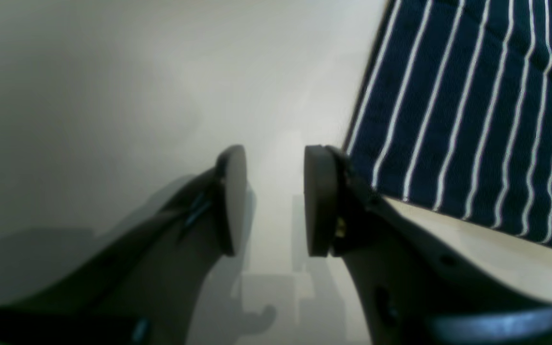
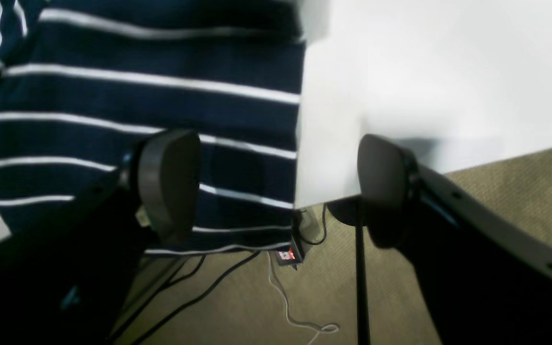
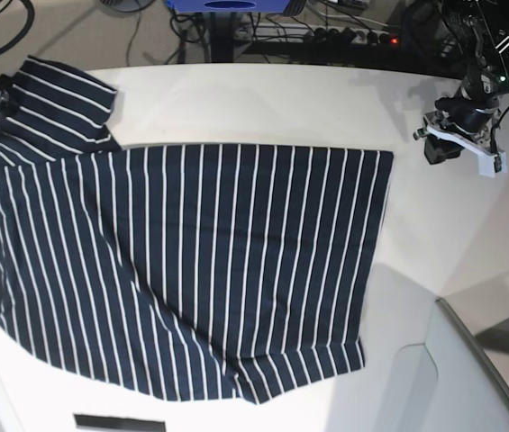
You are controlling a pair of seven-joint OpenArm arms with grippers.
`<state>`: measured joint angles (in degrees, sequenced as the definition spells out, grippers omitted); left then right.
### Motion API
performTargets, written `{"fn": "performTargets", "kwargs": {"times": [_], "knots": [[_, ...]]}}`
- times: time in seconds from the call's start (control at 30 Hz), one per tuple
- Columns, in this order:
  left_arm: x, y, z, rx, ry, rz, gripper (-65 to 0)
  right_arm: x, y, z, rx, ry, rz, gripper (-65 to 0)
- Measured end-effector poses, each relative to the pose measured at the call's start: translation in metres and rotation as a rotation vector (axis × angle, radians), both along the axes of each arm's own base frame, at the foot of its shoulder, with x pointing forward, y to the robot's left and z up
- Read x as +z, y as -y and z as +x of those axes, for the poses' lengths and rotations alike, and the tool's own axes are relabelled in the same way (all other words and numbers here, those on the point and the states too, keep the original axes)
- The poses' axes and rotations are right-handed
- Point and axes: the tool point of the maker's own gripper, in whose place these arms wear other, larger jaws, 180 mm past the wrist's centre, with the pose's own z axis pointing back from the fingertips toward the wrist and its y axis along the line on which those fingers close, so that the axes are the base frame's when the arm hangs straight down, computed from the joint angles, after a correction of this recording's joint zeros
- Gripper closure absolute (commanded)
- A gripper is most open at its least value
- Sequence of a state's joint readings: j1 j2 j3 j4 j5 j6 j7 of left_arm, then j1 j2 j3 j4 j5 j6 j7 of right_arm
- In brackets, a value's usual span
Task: Layout the t-shirt on the table in an organized manner, then fold the t-shirt properly
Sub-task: 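Release the shirt corners and raise both grippers, then lower both grippers onto the shirt edge and pinch the fabric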
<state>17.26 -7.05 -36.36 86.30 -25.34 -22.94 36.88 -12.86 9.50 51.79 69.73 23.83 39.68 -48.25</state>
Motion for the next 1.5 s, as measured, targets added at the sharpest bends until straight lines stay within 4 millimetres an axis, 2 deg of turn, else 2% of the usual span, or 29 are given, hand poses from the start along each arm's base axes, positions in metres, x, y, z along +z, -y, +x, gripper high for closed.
{"fn": "performTargets", "kwargs": {"times": [0.27, 0.37, 0.4, 0.5, 0.57, 0.6, 0.63, 0.7, 0.77, 0.87, 1.0, 1.27, 1.37, 1.5], "knots": [[0.000, 0.001, 0.001, 0.001, 0.003, -0.003, -21.4, -0.002, -0.031, 0.019, 0.064, 0.046, 0.041, -45.9], [0.000, 0.002, 0.002, 0.001, 0.004, -0.005, -21.7, -0.002, -0.034, 0.021, 0.070, 0.051, 0.044, -43.8], [0.000, 0.001, 0.002, 0.001, 0.004, -0.004, -21.9, -0.002, -0.033, 0.021, 0.069, 0.051, 0.044, -40.2], [-0.002, 0.001, 0.000, 0.003, -0.002, -0.008, -24.4, -0.004, -0.033, 0.019, 0.069, 0.036, 0.044, -21.0], [-0.007, 0.002, -0.002, 0.007, -0.014, -0.016, -32.7, -0.007, -0.035, 0.015, 0.077, 0.014, 0.052, -7.1], [-0.009, 0.002, -0.004, 0.010, -0.020, -0.021, -38.2, -0.008, -0.036, 0.015, 0.078, 0.012, 0.054, -2.0], [-0.012, 0.002, -0.006, 0.012, -0.028, -0.026, -43.9, -0.008, -0.037, 0.014, 0.078, 0.009, 0.055, 0.0], [-0.017, 0.003, -0.010, 0.015, -0.038, -0.039, -54.0, -0.008, -0.037, 0.014, 0.078, 0.008, 0.056, -0.6], [-0.018, 0.012, -0.010, -0.003, -0.014, -0.098, -58.1, -0.009, -0.037, 0.013, 0.078, 0.008, 0.056, -0.8], [-0.024, 0.029, -0.020, -0.041, 0.006, -0.191, -57.8, -0.009, -0.037, 0.013, 0.078, 0.007, 0.056, -0.8], [-0.035, 0.032, -0.031, -0.027, -0.018, -0.222, -57.8, -0.009, -0.038, 0.013, 0.083, 0.007, 0.057, -0.8], [-0.036, 0.048, -0.013, 0.019, 0.106, -0.269, -57.8, -0.010, -0.050, 0.018, 0.130, 0.007, 0.067, -0.8], [-0.040, 0.066, 0.005, -0.006, 0.138, -0.306, -57.6, -0.010, -0.050, 0.018, 0.129, 0.008, 0.066, -0.8], [-0.043, 0.080, 0.023, 0.002, 0.174, -0.358, -57.6, -0.010, -0.050, 0.018, 0.130, 0.008, 0.066, -0.8]]}}
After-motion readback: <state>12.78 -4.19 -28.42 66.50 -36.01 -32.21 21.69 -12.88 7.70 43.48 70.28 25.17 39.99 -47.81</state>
